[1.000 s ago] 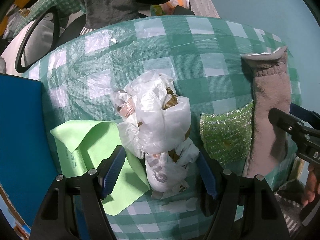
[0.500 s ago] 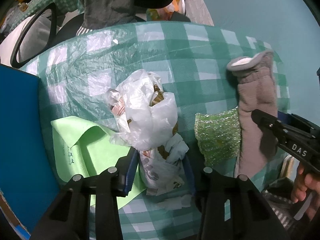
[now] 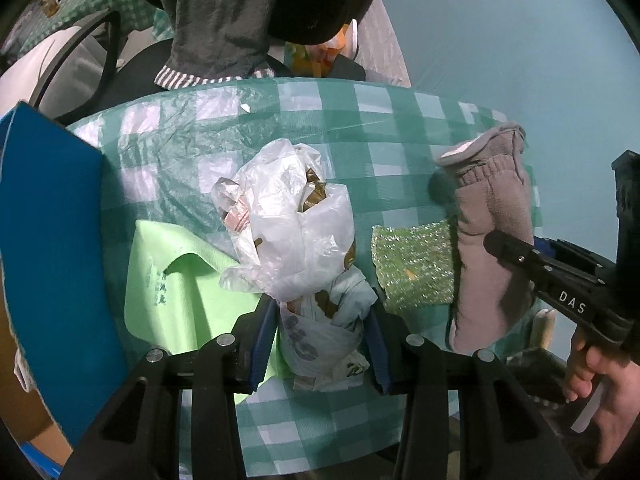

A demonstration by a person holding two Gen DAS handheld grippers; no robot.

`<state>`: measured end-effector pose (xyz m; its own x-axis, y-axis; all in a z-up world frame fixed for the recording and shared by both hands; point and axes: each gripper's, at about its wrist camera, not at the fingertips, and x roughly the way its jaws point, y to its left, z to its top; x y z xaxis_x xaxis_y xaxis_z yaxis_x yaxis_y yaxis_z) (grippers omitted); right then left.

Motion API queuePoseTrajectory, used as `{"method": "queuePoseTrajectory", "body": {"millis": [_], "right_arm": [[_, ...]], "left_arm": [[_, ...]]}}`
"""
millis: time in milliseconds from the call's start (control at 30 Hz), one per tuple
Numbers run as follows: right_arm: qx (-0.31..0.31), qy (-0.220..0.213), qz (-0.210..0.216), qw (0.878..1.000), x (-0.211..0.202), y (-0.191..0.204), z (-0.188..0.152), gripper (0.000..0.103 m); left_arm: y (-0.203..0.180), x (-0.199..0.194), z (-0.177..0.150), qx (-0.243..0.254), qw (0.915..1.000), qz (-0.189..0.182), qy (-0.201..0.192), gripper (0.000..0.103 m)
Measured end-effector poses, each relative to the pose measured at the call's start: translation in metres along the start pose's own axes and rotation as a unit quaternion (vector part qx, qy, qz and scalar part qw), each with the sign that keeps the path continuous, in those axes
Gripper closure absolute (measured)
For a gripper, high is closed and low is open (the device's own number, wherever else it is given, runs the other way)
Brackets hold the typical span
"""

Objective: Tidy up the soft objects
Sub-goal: 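Lift the grey mitt with the right tool while the left tool grasps the white plastic bag bundle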

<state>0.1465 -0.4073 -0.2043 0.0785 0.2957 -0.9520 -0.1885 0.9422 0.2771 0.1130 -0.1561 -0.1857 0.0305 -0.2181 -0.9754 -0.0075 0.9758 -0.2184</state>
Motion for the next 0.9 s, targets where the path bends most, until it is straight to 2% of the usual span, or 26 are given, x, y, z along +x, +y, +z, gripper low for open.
{"method": "queuePoseTrajectory", "body": {"millis": [333,700,900], "right_arm": [[0.005,-0.024,0.016,1.0,-0.029,0.008,-0.007,0.078],[-0.006,-0.023,0.026,0.999,-0.03,0.033,-0.014,0.078],[-0.005,-0.02,0.026,0.999,-0.03,0.039,-0.017,0.078]], "left_arm": [[0.02,-0.021,-0.016,-0.025,0.999,-0.034,-0.013,0.06],[0.04,0.002,-0.027,-0.041,0.9989,-0.02,0.015,0.055],[0.047,0.007,-0.03,-0.05,0.9985,-0.013,0.014,0.055]]}}
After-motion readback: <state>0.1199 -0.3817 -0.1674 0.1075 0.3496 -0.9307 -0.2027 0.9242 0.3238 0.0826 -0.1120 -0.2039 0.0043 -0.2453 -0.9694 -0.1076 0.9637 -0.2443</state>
